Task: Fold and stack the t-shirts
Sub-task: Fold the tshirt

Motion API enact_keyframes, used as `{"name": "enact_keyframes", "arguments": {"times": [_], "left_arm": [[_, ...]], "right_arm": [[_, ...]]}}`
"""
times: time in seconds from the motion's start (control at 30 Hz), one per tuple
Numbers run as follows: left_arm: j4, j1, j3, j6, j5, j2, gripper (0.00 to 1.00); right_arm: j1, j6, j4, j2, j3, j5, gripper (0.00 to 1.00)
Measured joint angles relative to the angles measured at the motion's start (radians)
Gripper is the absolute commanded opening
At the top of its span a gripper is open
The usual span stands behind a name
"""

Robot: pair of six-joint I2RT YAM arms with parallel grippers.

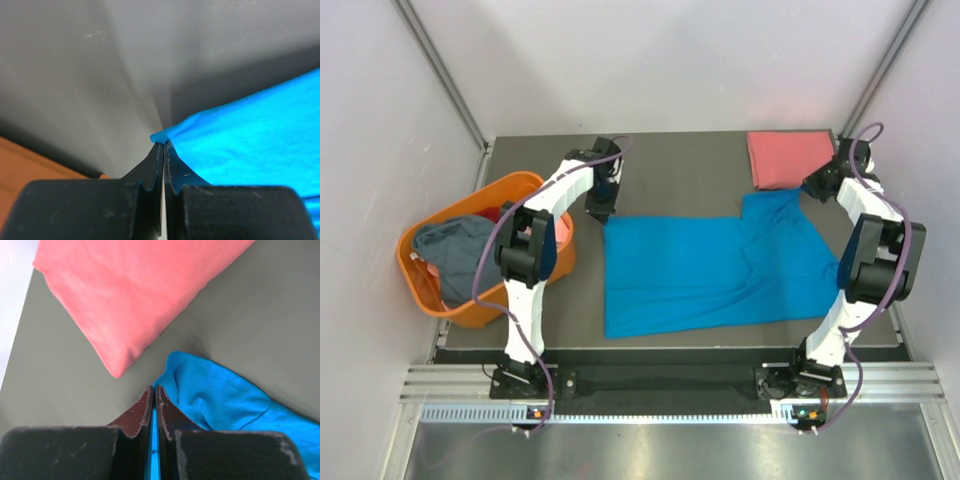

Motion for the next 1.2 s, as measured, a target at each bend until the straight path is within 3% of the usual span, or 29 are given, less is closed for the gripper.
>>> {"name": "enact_keyframes", "arguments": {"times": [0.6,1.2], "left_arm": [[0.030,-0.004,-0.172,-0.056,0.005,-0.186,0.00],[0.081,-0.042,-0.390,-0.088,0.040,-0.375,0.00]], "right_arm": [[-0.077,-0.055,-0.074,-0.212,-0.009,-0.028,0.00],[-0.169,-0.168,-0.132,-0.350,-0.176,-0.082,0.00]]}}
